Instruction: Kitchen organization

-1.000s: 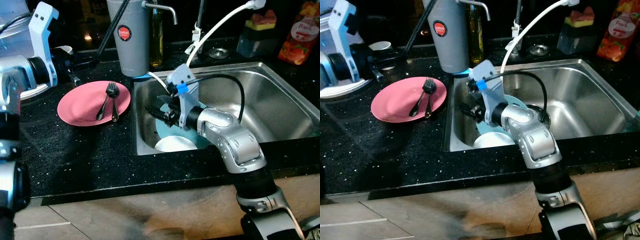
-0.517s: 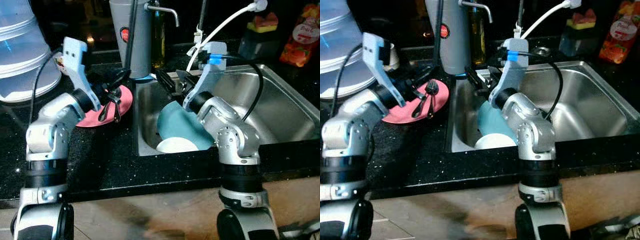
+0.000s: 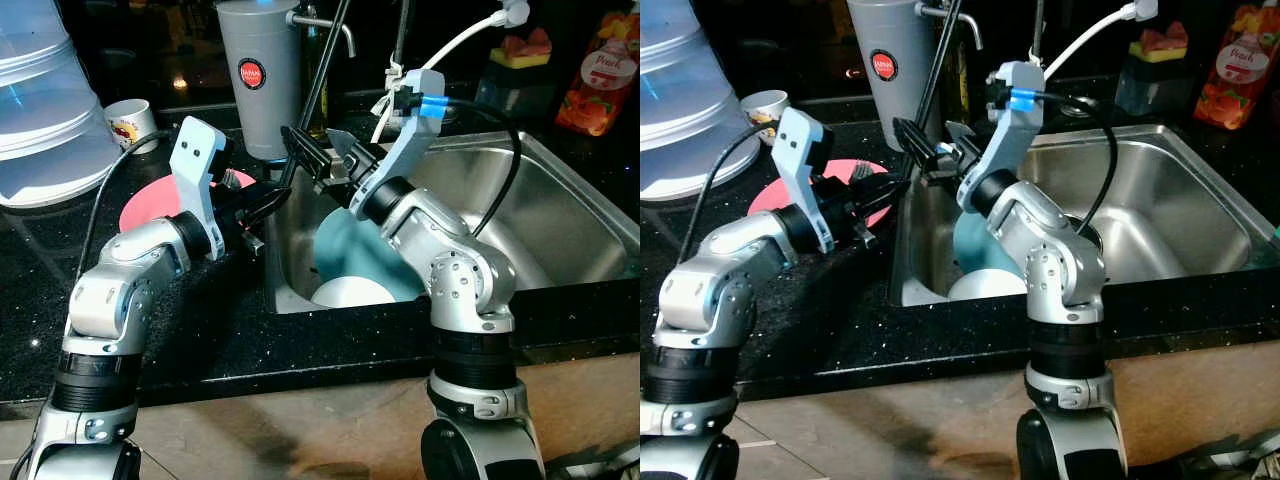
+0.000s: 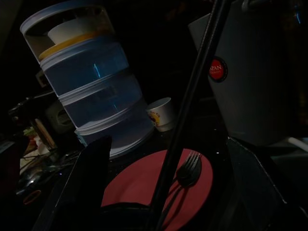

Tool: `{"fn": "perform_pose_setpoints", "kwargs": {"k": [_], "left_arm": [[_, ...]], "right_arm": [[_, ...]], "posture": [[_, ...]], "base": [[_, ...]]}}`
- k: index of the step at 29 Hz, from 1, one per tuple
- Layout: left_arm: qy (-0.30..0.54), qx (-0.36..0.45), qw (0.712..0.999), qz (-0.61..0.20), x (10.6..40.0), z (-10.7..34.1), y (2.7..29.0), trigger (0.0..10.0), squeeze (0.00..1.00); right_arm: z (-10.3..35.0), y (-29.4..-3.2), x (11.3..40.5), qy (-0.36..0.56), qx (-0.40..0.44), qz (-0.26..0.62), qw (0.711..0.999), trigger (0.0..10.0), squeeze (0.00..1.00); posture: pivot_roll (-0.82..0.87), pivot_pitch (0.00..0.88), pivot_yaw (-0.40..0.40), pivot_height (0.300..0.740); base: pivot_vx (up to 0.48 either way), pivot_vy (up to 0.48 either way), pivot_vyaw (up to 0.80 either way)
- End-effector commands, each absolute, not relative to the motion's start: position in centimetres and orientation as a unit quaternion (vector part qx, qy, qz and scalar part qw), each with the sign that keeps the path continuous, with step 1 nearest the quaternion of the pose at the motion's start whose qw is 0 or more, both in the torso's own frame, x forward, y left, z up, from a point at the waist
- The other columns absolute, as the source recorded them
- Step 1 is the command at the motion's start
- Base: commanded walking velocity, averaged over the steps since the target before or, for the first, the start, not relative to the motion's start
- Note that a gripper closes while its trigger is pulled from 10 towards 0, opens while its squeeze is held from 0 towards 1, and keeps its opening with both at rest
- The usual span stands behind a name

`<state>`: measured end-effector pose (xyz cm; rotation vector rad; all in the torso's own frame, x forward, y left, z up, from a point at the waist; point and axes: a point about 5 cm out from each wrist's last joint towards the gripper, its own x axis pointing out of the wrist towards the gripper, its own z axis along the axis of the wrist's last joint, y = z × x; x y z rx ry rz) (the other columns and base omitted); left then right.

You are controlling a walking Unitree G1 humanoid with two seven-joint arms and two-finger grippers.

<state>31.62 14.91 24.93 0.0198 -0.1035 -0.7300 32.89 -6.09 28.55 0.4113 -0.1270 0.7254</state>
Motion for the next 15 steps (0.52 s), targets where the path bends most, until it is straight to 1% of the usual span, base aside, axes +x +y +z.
{"fn": "perform_pose_setpoints", "kwargs": {"k": [1,7,15], "left_arm": [[-0.040,0.018,0.931,-0.363,31.22,24.72,14.72,0.0,0.00],[-0.045,0.023,0.923,-0.380,30.69,24.80,14.12,0.0,0.00],[-0.041,0.023,0.926,-0.375,30.78,24.67,14.14,0.0,0.00]], "right_arm": [[29.08,-5.75,32.60,-0.058,0.200,0.368,0.906,10.0,0.00],[28.25,-5.70,32.71,-0.032,0.186,0.359,0.914,10.0,0.00],[28.23,-5.67,32.69,-0.028,0.196,0.363,0.910,10.0,0.00]], "posture": [[0.03,0.020,0.063,0.740],[0.03,0.019,0.063,0.740],[0.03,0.009,0.069,0.740]], "base": [[0.000,0.000,0.00],[0.000,0.000,0.00],[0.000,0.000,0.00]]}}
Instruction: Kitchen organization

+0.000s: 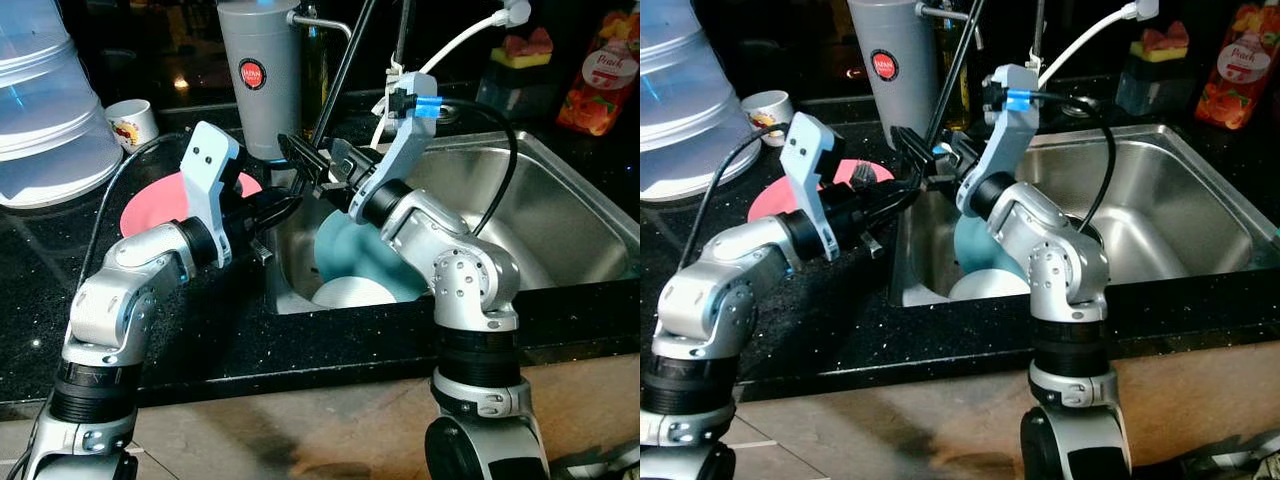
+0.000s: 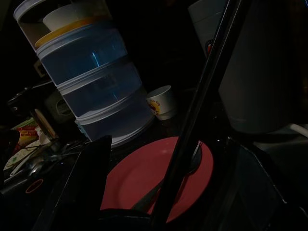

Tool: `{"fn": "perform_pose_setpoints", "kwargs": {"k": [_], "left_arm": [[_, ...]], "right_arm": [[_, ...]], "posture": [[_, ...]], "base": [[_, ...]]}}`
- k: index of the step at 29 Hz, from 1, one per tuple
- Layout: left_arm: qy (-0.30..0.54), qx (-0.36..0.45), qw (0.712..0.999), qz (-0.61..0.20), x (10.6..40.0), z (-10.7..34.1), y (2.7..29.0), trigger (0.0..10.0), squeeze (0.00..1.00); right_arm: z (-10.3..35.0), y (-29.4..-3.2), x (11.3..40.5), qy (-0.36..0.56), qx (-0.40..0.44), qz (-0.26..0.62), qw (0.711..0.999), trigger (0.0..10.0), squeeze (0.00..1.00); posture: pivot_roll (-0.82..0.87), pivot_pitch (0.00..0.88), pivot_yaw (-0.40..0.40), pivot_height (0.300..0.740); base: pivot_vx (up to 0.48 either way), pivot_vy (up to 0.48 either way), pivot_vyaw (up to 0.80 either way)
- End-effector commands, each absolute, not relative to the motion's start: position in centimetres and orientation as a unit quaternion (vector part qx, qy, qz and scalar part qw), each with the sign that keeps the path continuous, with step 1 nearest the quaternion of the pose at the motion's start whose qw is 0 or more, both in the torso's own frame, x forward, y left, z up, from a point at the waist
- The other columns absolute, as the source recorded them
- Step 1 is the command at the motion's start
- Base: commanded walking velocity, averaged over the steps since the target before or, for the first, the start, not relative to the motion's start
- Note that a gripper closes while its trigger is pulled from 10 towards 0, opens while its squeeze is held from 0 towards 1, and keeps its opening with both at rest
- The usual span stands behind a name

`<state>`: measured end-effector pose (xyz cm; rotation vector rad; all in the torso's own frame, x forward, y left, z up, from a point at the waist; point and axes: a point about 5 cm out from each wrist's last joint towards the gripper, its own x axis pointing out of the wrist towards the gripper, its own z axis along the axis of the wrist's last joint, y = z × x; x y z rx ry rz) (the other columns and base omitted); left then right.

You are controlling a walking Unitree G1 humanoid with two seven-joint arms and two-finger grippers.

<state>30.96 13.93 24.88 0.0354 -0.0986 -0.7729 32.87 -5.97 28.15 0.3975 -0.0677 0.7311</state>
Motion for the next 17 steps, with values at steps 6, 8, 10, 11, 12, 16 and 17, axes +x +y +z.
{"fn": "perform_pose_setpoints", "kwargs": {"k": [6,8,10,11,12,16,17], "left_arm": [[-0.039,0.027,0.923,-0.381,30.64,24.63,14.04,0.0,0.00],[-0.038,0.028,0.923,-0.382,30.64,24.61,14.04,0.0,0.00],[-0.038,0.029,0.923,-0.382,30.65,24.60,14.03,0.0,0.00],[-0.037,0.030,0.923,-0.382,30.65,24.56,14.05,0.0,0.00],[-0.036,0.030,0.923,-0.382,30.66,24.56,14.07,0.0,0.00],[-0.036,0.031,0.923,-0.383,30.67,24.56,14.08,0.0,0.00],[-0.035,0.032,0.923,-0.383,30.68,24.54,14.10,0.0,0.00]], "right_arm": [[28.15,-5.82,32.70,-0.026,0.209,0.360,0.909,0.0,0.00],[28.11,-5.86,32.70,-0.025,0.209,0.360,0.909,0.0,0.00],[28.10,-5.88,32.70,-0.025,0.209,0.360,0.909,0.0,0.00],[28.06,-5.91,32.72,-0.024,0.209,0.359,0.909,0.0,0.00],[28.06,-5.91,32.73,-0.024,0.210,0.359,0.909,0.0,0.00],[28.06,-5.96,32.76,-0.024,0.210,0.358,0.909,0.0,0.00],[28.03,-5.99,32.77,-0.024,0.210,0.358,0.910,0.0,0.00]], "posture": [[0.03,0.004,0.069,0.740],[0.03,0.004,0.069,0.740],[0.03,0.004,0.069,0.740],[0.03,0.006,0.069,0.740],[0.03,0.009,0.069,0.740],[0.03,0.010,0.070,0.740],[0.03,0.011,0.070,0.740]], "base": [[0.000,0.000,0.00],[0.000,0.000,0.00],[0.000,0.000,0.00],[0.000,0.000,0.00],[0.000,0.000,0.00],[0.000,0.000,0.00],[0.000,0.000,0.00]]}}
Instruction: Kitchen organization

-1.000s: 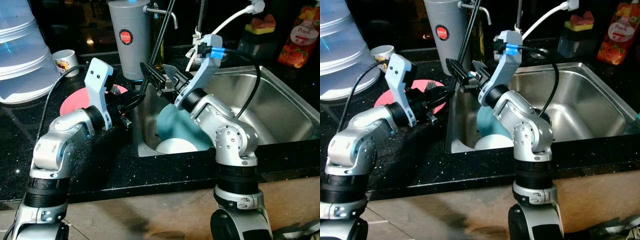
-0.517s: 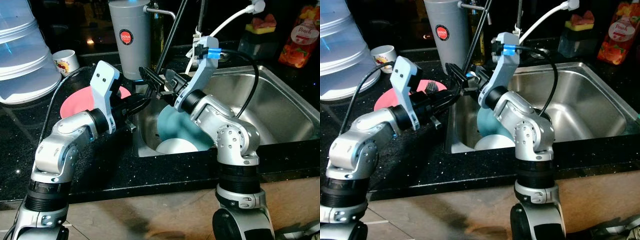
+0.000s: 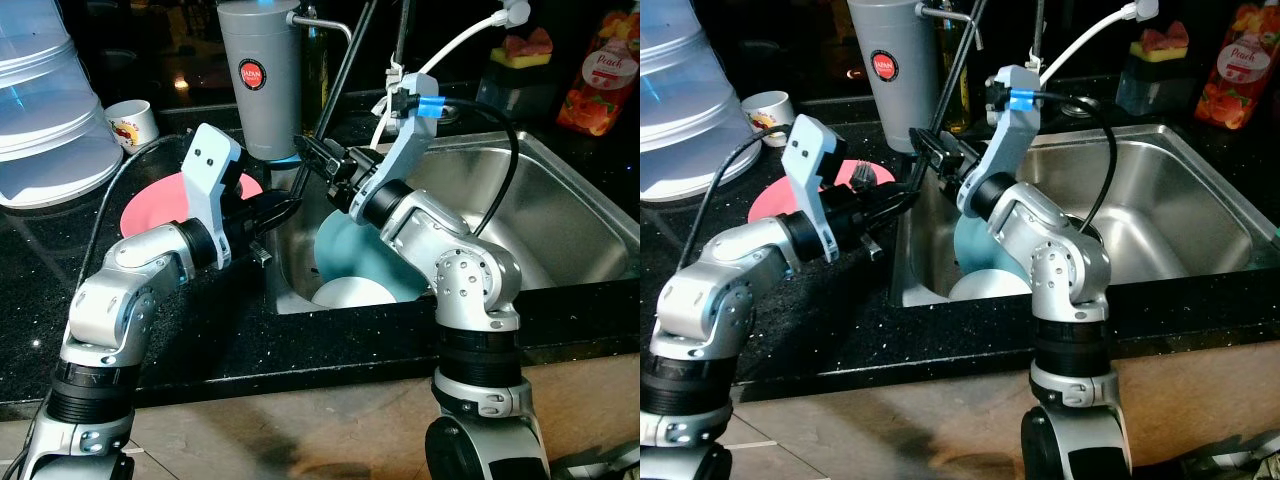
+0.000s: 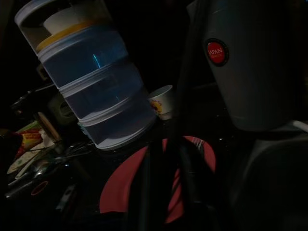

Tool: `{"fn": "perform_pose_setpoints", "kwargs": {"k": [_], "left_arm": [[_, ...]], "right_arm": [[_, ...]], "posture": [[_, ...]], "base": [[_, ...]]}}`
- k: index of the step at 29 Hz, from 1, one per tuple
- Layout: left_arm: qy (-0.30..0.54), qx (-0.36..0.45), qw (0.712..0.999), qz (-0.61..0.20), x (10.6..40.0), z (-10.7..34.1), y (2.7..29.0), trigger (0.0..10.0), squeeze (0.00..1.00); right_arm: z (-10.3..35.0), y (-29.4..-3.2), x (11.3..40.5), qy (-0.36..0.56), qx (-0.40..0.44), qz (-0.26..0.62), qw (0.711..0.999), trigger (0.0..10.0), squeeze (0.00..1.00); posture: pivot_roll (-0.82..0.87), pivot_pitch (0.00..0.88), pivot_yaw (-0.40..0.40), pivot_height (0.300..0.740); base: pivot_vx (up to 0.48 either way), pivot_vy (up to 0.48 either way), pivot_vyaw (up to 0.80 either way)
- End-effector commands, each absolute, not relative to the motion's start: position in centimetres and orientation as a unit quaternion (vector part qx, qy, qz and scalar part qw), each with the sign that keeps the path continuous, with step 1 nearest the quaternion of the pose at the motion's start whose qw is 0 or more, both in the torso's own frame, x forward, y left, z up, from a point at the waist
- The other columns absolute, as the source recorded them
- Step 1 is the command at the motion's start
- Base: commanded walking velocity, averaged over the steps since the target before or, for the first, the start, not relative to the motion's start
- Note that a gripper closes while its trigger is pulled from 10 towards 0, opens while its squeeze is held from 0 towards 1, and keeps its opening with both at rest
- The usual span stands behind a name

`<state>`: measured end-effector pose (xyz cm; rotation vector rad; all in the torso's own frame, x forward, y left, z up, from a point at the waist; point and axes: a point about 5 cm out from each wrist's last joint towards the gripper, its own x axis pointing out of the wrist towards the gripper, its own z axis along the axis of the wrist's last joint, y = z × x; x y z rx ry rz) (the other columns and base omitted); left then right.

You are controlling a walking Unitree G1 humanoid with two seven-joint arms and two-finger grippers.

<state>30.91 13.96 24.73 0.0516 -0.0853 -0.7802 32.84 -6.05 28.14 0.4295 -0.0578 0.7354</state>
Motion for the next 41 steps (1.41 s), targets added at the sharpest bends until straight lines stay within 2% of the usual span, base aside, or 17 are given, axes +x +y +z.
{"fn": "perform_pose_setpoints", "kwargs": {"k": [1,17,18,19,20,21,22,23,29,30,38,41], "left_arm": [[-0.035,0.033,0.923,-0.383,30.7,24.5,14.1,0.0,0.00],[-0.031,0.044,0.924,-0.379,30.9,24.5,14.3,0.0,0.00],[-0.029,0.045,0.925,-0.376,31.0,24.5,14.3,0.7,0.00],[-0.029,0.048,0.927,-0.371,31.1,24.5,14.4,5.7,0.00],[-0.029,0.048,0.927,-0.371,31.1,24.5,14.4,5.7,0.00],[-0.029,0.049,0.929,-0.367,31.2,24.5,14.4,10.0,0.00],[-0.029,0.050,0.930,-0.364,31.2,24.5,14.4,10.0,0.00],[-0.029,0.048,0.931,-0.361,31.3,24.5,14.5,10.0,1.00],[-0.027,0.051,0.934,-0.352,31.6,24.6,14.5,10.0,1.00],[-0.027,0.053,0.935,-0.351,31.6,24.6,14.5,10.0,0.00],[-0.029,0.061,0.937,-0.342,31.8,24.7,14.6,10.0,0.00],[-0.036,0.074,0.937,-0.339,32.1,24.9,14.3,10.0,0.00]], "right_arm": [[28.0,-6.0,32.8,-0.024,0.210,0.357,0.910,0.0,0.00],[28.0,-6.3,32.9,-0.026,0.209,0.354,0.911,0.0,0.00],[28.1,-6.3,32.9,-0.026,0.210,0.353,0.912,0.0,0.00],[28.1,-6.3,33.0,-0.027,0.211,0.351,0.912,0.0,0.00],[28.1,-6.3,33.0,-0.027,0.211,0.351,0.912,0.0,0.00],[28.1,-6.4,33.0,-0.027,0.212,0.350,0.912,0.0,0.00],[28.1,-6.4,33.0,-0.027,0.212,0.349,0.912,0.0,0.00],[28.1,-6.4,33.1,-0.027,0.213,0.348,0.913,0.0,0.00],[27.8,-6.9,33.3,-0.026,0.215,0.334,0.917,0.0,0.00],[27.8,-7.1,33.5,-0.026,0.215,0.329,0.919,0.0,0.00],[27.0,-9.0,34.3,-0.022,0.203,0.287,0.936,0.0,0.00],[26.0,-10.4,35.4,-0.013,0.133,0.251,0.959,0.0,0.00]], "posture": [[0.03,0.011,0.070,0.740],[0.03,0.016,0.069,0.740],[0.03,0.016,0.069,0.740],[0.03,0.016,0.069,0.740],[0.03,0.016,0.069,0.740],[0.03,0.016,0.069,0.740],[0.03,0.016,0.069,0.740],[0.03,0.018,0.071,0.740],[0.03,0.019,0.074,0.740],[0.03,0.019,0.074,0.740],[0.03,0.020,0.077,0.740],[0.03,0.023,0.076,0.740]], "base": [[0.000,0.000,0.00],[0.000,0.000,0.00],[0.000,0.000,0.00],[0.000,0.000,0.00],[0.000,0.000,0.00],[0.000,0.000,0.00],[0.000,0.000,0.00],[0.000,0.000,0.00],[0.000,0.000,0.00],[0.000,0.000,0.00],[0.000,0.000,0.00],[0.000,0.000,0.00]]}}
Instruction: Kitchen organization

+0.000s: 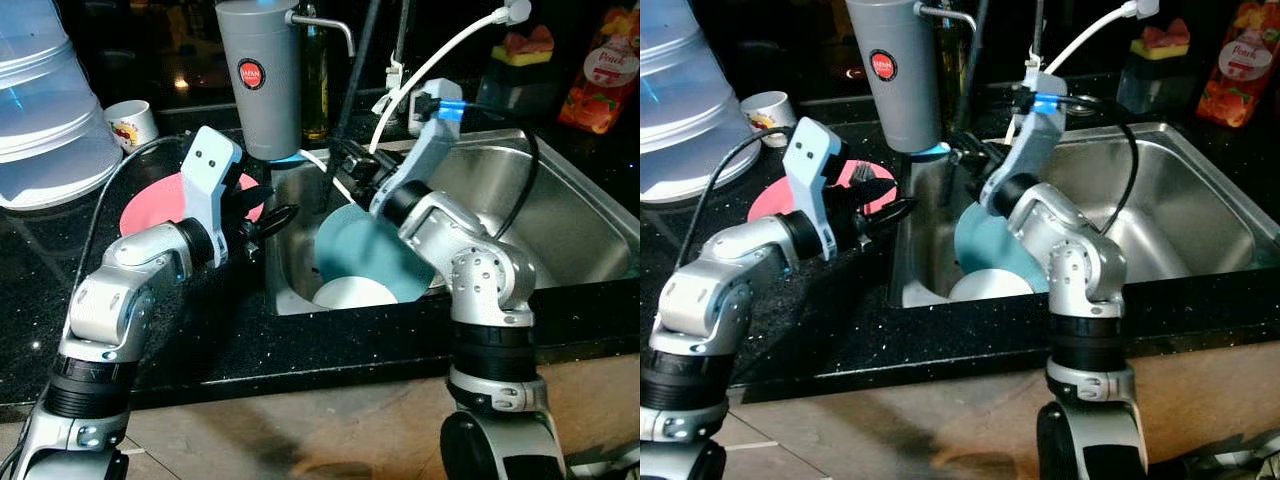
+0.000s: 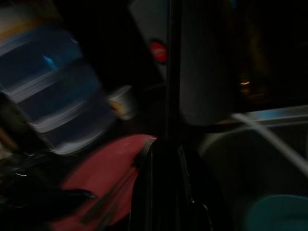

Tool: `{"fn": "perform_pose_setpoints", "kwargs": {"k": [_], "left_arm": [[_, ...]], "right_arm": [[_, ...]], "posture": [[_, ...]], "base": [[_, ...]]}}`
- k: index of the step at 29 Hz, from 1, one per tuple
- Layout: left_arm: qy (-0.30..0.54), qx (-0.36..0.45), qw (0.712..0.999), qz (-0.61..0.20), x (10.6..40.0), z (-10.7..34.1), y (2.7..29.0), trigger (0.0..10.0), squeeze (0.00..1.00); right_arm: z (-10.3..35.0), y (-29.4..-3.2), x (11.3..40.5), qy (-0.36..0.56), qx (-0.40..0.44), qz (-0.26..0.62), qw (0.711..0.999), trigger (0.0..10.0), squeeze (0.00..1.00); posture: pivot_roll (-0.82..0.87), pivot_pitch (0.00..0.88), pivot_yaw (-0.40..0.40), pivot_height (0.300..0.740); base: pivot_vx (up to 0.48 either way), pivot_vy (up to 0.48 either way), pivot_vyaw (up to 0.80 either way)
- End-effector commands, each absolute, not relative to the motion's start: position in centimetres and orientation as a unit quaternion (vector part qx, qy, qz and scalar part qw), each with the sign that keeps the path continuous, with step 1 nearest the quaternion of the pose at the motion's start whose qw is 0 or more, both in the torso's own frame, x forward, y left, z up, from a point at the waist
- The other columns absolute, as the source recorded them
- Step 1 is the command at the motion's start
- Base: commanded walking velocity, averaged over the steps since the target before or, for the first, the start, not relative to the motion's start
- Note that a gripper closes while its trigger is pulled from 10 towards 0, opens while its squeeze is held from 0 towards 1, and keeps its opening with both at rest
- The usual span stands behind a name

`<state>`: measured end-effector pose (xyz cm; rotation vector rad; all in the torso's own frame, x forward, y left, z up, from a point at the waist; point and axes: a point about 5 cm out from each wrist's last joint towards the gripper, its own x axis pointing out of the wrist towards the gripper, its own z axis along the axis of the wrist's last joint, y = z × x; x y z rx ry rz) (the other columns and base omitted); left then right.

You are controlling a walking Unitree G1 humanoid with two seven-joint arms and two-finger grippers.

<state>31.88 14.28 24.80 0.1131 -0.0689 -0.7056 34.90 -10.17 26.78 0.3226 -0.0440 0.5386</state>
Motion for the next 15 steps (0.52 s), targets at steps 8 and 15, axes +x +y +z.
{"fn": "perform_pose_setpoints", "kwargs": {"k": [8,15], "left_arm": [[-0.043,0.108,0.916,-0.383,32.0,25.2,12.0,10.0,0.00],[-0.020,0.166,0.889,-0.426,31.4,24.6,10.9,10.0,0.00]], "right_arm": [[24.3,-12.4,37.7,0.027,-0.021,0.216,0.976,0.0,0.00],[22.2,-14.0,39.1,0.087,-0.116,0.235,0.961,0.0,0.00]], "posture": [[0.03,0.029,0.075,0.740],[0.03,0.036,0.073,0.740]], "base": [[0.000,0.000,0.00],[0.000,0.000,0.00]]}}
